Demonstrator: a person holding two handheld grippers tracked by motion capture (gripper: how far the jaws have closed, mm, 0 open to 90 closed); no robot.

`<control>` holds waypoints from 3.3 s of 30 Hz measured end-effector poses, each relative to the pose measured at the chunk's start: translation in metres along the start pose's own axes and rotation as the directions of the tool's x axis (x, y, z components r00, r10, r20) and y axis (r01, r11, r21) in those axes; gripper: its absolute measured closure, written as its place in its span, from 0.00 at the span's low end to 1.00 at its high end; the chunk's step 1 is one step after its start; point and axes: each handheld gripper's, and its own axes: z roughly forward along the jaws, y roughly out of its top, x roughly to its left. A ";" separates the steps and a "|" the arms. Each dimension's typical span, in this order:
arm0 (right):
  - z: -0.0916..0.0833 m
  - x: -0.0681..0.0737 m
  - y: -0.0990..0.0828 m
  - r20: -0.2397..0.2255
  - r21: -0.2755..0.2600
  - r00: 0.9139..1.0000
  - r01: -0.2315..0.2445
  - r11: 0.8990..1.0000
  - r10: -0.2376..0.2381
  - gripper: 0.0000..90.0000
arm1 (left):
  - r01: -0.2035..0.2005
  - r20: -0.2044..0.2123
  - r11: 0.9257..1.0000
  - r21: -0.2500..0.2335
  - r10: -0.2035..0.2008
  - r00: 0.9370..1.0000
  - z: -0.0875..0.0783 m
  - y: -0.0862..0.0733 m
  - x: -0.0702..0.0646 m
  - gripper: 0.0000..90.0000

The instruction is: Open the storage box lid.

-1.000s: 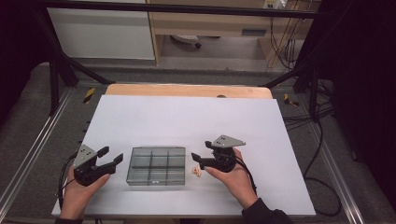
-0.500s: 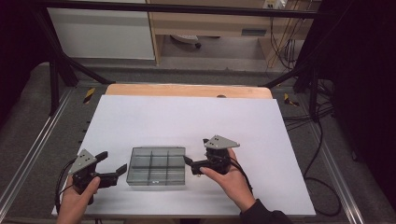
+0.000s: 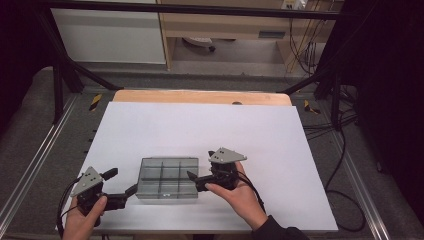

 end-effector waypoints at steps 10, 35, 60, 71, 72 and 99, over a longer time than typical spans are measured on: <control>0.003 0.014 0.000 -0.036 0.010 0.999 0.013 1.000 -0.013 0.06 | -0.008 0.041 1.000 0.010 0.008 0.999 -0.005 -0.002 -0.008 0.07; 0.014 0.069 -0.018 -0.239 0.003 0.967 0.087 0.996 -0.084 0.95 | -0.081 0.083 0.996 0.047 0.077 0.994 -0.019 -0.011 -0.019 0.84; 0.036 0.085 -0.048 -0.315 0.095 0.948 0.084 0.992 -0.050 1.00 | -0.040 0.076 0.969 0.244 0.022 0.997 -0.007 -0.025 -0.013 1.00; 0.041 0.084 -0.055 -0.309 0.128 0.950 0.087 0.988 -0.043 1.00 | -0.045 0.090 0.969 0.242 0.024 0.996 -0.003 -0.025 -0.013 1.00; 0.041 0.084 -0.056 -0.309 0.128 0.950 0.088 0.988 -0.044 1.00 | -0.043 0.089 0.970 0.240 0.022 0.996 -0.003 -0.025 -0.013 1.00; 0.049 0.078 -0.056 -0.269 0.183 0.963 0.073 0.980 -0.021 1.00 | -0.049 0.092 0.973 0.226 0.029 0.995 -0.002 -0.025 -0.013 1.00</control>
